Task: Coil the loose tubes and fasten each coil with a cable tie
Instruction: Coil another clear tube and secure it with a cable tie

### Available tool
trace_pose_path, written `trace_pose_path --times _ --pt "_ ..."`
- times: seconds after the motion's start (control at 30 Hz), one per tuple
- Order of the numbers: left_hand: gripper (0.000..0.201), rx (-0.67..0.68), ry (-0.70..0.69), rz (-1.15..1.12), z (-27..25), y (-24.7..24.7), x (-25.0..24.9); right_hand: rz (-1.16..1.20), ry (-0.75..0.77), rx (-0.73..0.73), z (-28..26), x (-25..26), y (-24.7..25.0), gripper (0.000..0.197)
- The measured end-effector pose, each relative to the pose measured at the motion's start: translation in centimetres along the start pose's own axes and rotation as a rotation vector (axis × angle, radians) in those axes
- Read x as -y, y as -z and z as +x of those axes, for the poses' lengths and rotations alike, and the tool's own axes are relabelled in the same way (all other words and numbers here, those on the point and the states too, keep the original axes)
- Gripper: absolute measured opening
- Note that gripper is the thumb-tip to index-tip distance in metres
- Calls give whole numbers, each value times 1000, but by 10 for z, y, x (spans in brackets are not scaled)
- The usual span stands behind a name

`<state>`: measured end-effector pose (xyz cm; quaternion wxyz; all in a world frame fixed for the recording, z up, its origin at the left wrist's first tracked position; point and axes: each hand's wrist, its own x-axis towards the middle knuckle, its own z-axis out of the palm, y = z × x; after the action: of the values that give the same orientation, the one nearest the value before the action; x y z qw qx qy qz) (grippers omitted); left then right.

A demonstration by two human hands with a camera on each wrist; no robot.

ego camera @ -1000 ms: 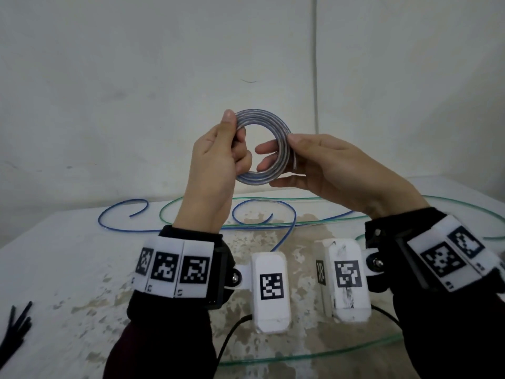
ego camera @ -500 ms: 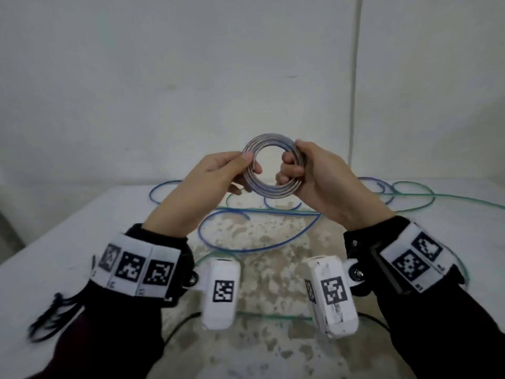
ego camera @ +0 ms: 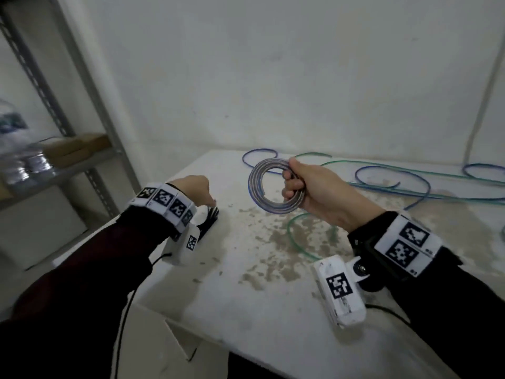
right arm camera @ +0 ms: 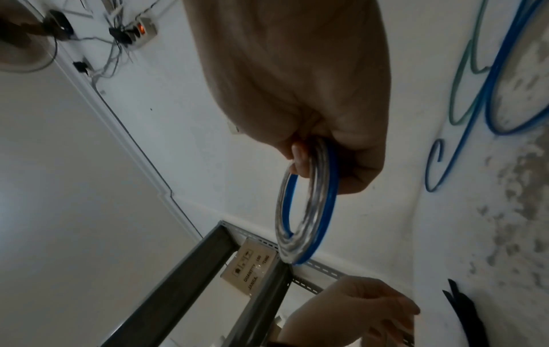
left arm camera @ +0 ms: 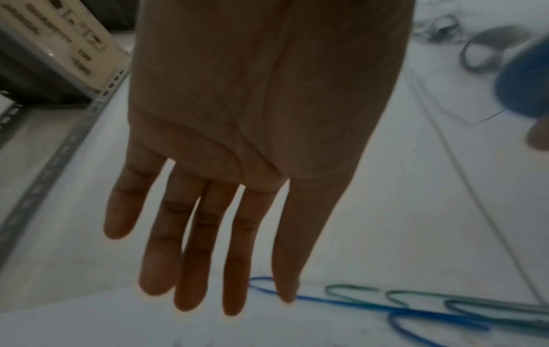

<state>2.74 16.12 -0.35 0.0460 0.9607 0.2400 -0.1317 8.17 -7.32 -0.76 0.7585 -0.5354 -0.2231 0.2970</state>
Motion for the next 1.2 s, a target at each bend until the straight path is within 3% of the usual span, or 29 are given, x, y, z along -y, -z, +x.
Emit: trace_pose_path --times 0.07,0.17,0.27,0.37,0.57,0.67,0.73,0.87,0.97,1.1,1.2 --pt "30 33 23 44 8 -9 10 -29 -27 15 2 -6 -11 38" --pt "10 -9 13 99 18 -23 18 -84 -51 37 3 -12 -20 38" --pt "32 -99 57 175 23 -36 18 -124 -74 45 2 -16 -23 38" --pt "37 -210 14 198 22 -41 14 -129 -79 43 1 -17 -24 38" --pt "19 -195 74 63 27 -36 13 -139 -82 49 3 -17 -23 38" --pt "3 -260 80 -10 27 -25 15 -145 -81 50 5 -17 -21 38" --pt "12 -323 74 -81 28 -17 18 -141 -81 45 6 -16 -19 38" --pt "16 -492 -30 -353 24 4 9 -136 -47 62 7 -5 -11 38" --pt "13 -622 -185 -715 10 17 -21 -151 8 82 4 14 -1 36" --pt "14 -620 -447 -1229 -10 32 -75 -343 113 137 -8 44 27 34" --pt "13 -654 -551 -1340 -13 41 -116 -480 162 188 -26 68 54 31"
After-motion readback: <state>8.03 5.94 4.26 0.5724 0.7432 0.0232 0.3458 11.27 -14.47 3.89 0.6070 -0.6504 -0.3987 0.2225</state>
